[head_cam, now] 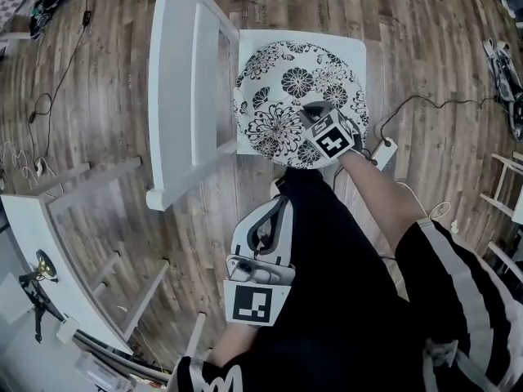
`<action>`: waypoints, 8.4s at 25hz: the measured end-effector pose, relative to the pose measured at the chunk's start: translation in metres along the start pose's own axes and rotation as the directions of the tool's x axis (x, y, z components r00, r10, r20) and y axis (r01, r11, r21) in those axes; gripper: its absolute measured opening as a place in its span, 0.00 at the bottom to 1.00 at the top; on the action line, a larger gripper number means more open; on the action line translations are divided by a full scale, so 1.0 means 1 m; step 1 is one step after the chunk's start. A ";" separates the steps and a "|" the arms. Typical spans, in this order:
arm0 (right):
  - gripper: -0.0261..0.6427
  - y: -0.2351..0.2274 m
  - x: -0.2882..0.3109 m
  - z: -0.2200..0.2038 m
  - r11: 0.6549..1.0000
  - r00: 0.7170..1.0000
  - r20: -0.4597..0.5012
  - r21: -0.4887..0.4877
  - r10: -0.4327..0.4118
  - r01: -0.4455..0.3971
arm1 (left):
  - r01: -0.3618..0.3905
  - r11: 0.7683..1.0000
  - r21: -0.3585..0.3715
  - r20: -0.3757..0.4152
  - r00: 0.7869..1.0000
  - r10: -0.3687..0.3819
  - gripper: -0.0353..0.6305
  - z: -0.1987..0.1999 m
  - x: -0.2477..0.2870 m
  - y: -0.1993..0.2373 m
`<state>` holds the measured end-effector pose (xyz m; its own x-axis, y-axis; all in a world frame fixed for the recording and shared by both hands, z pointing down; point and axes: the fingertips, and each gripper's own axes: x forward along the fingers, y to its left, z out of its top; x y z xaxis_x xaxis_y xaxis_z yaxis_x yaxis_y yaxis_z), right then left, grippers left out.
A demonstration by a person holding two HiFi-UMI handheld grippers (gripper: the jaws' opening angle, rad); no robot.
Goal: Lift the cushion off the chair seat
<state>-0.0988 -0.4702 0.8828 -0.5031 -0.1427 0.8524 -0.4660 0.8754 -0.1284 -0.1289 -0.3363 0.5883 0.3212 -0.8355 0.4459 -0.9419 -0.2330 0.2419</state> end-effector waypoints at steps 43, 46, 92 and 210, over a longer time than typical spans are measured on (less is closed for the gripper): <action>0.09 0.076 -0.322 0.141 0.950 0.685 0.660 0.250 -0.308 0.187 | 0.072 0.943 0.324 0.318 0.931 -0.181 0.06 0.144 -0.063 -0.023; 0.09 0.077 -0.342 0.156 0.946 0.636 0.701 0.248 -0.323 0.207 | 0.074 0.941 0.331 0.353 0.915 -0.196 0.06 0.157 -0.061 -0.022; 0.09 0.207 -0.457 0.071 0.948 0.467 0.830 0.218 -0.305 0.231 | 0.153 0.901 0.406 0.372 0.873 -0.316 0.06 0.100 -0.142 -0.137; 0.09 0.680 -0.611 -0.273 0.955 0.486 0.832 0.163 -0.268 0.247 | 0.163 0.929 0.332 0.410 0.862 -0.297 0.06 -0.201 -0.602 -0.372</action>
<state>0.0903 0.3384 0.4130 -0.7251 -0.6881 0.0274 -0.6882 0.7255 0.0053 0.0476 0.3530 0.4030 0.5170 -0.8550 -0.0403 -0.8554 -0.5178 0.0109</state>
